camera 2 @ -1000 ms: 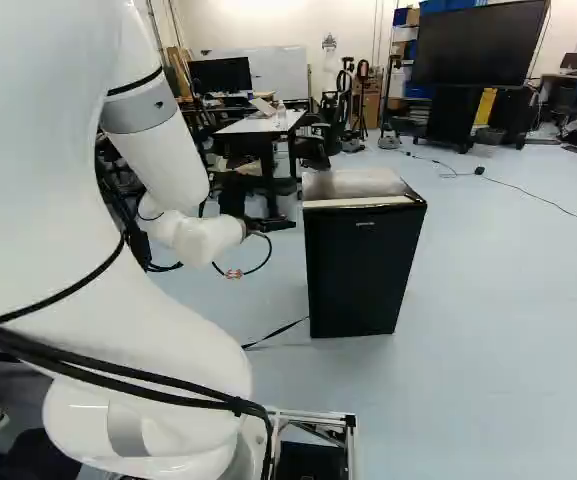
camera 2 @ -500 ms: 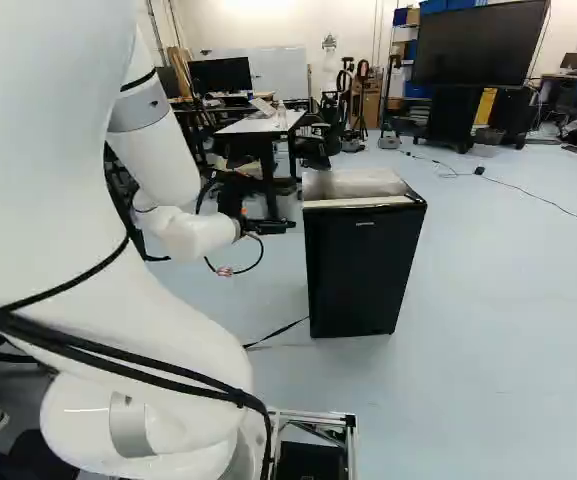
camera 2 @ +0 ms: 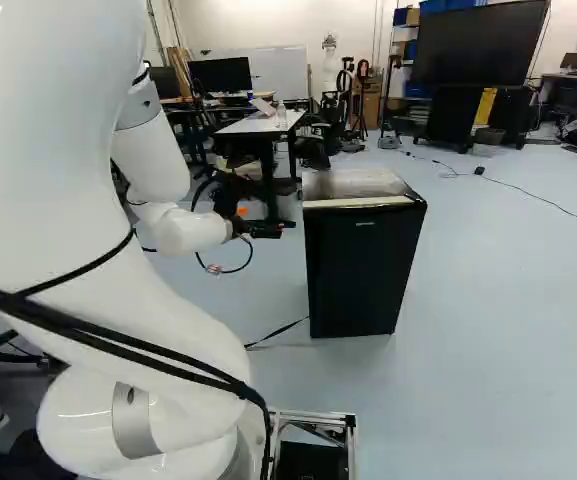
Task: Open the fridge door
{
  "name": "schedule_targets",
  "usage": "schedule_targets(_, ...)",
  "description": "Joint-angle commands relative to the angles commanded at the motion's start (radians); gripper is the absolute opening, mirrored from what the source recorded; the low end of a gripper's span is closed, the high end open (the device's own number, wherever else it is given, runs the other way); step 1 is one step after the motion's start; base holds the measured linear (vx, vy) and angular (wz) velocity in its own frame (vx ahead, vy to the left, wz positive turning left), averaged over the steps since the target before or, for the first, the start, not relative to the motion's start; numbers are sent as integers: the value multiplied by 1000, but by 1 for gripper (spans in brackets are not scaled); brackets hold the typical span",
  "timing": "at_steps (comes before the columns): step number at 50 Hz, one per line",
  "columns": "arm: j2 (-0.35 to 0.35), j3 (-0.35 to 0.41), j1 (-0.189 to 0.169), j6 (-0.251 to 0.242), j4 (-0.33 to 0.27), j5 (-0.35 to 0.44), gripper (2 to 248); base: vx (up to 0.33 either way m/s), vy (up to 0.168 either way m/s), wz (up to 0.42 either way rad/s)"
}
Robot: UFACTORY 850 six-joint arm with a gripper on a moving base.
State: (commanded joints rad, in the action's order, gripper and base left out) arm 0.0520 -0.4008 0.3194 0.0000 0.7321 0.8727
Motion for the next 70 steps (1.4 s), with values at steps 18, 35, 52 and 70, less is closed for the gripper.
schedule_targets(18, 83, -65, 46, 0, 155, 5, 247, 0, 0, 0)
schedule_targets(35, 199, -146, 73, 0, 301, 18, 247, 0, 0, 0)
schedule_targets(52, 314, -231, 78, 0, 448, 44, 247, 0, 0, 0)
schedule_targets(70, 398, -316, 70, 0, 604, 86, 247, 0, 0, 0)
